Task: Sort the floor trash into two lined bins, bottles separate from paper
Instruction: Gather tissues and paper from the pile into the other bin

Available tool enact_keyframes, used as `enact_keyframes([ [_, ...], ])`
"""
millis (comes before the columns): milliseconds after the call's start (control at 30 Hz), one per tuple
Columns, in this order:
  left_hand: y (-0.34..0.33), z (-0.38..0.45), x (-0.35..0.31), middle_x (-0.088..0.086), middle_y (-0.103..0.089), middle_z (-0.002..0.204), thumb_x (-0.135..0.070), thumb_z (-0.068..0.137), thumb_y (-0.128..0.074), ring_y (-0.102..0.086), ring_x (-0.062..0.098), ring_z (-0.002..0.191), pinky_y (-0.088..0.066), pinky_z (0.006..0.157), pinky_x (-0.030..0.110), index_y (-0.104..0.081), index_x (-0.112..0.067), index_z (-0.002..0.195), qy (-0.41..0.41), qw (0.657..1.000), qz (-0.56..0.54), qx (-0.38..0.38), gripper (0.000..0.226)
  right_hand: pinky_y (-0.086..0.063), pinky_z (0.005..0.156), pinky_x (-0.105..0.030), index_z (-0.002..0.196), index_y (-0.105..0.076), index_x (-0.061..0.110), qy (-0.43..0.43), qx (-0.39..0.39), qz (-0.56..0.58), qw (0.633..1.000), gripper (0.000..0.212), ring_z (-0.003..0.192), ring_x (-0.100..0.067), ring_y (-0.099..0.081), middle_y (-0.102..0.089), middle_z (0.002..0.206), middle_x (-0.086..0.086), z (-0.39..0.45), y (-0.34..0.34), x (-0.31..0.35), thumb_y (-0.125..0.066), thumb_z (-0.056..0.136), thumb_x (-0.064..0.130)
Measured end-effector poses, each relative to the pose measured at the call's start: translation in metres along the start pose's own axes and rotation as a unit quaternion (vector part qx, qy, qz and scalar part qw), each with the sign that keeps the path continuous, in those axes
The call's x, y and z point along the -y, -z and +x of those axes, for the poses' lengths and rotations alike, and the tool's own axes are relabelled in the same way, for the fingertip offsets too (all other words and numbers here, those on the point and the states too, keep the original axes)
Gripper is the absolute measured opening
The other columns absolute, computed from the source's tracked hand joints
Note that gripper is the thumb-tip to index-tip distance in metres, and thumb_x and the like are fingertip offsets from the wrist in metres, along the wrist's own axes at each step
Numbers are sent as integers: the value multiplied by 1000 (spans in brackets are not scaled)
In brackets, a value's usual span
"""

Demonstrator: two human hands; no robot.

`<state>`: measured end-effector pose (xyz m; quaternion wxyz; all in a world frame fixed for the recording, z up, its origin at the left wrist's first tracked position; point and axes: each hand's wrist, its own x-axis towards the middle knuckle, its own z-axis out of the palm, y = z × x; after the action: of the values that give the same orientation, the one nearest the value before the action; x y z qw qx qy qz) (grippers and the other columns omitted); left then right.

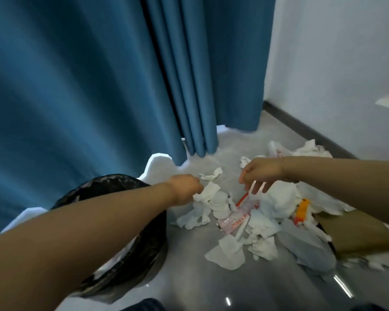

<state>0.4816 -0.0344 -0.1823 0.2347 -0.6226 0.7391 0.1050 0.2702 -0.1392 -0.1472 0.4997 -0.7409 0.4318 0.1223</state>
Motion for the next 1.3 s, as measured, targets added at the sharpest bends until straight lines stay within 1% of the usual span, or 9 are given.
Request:
enact_keyframes([
  [100,-18,42,-10,9,-50,129,-12,92,-51,-47,28,119,-41,88,34,-52,-12,126,-4,1000,-25,4,34,-51,75,-32,115,-57,2,8,-10,14,1000,26,86,-23,-62,-65,106,-13,24,-5,-14,-49,94,15],
  [233,-47,97,-12,10,-50,134,-16,94,-51,-49,28,119,-39,95,33,-50,-12,131,5,995,-101,-11,37,-49,66,-26,113,-60,1,-19,-26,44,999,25,79,-20,-61,-65,100,-11,57,-17,-56,-49,94,15],
  [333,-66,118,-15,8,-49,135,-18,93,-54,-48,27,123,-36,101,32,-48,-13,133,21,986,-162,-15,41,-49,66,-26,111,-61,3,-42,-35,50,997,24,73,-16,-61,-64,98,-10,68,-12,-78,-50,95,16],
  [500,-96,124,-21,8,-49,134,-23,85,-61,-50,25,118,-40,99,32,-47,-13,130,40,984,-162,54,48,-51,70,-29,111,-62,2,-36,-34,46,998,25,79,-20,-62,-66,102,-12,79,-3,-86,-49,95,16],
  [700,-104,126,-28,11,-54,124,-27,89,-57,-54,28,109,-46,90,35,-49,-12,127,81,986,-147,7,41,-49,66,-26,107,-62,4,-30,-13,15,999,21,79,-21,-62,-67,99,-11,93,-23,-82,-49,94,15],
  [933,-99,129,-23,10,-53,134,-29,92,-57,-51,27,120,-39,102,34,-46,-13,137,94,977,-190,30,50,-50,66,-25,113,-60,1,-20,18,-9,1000,26,74,-14,-61,-66,96,-9,89,-31,-86,-49,93,15],
  [1033,-97,127,-13,11,-58,128,-29,94,-55,-54,26,115,-40,97,31,-55,-14,130,91,966,-242,21,40,-51,68,-26,114,-61,2,-24,19,-19,999,27,72,-13,-60,-65,94,-6,88,-29,-90,-49,94,17],
  [1133,-101,123,-7,12,-64,113,-24,99,-43,-58,26,101,-41,86,30,-64,-11,112,98,962,-256,-1,28,-51,68,-25,114,-60,4,-29,9,-20,999,26,71,-12,-60,-66,95,-7,88,-28,-92,-49,94,16],
  [1300,-90,116,2,11,-62,110,-19,99,-39,-56,26,97,-42,81,32,-60,-10,106,156,958,-227,-75,24,-49,60,-23,114,-55,13,-28,-21,47,998,23,70,-13,-61,-65,88,-5,86,-33,-91,-52,91,10],
])
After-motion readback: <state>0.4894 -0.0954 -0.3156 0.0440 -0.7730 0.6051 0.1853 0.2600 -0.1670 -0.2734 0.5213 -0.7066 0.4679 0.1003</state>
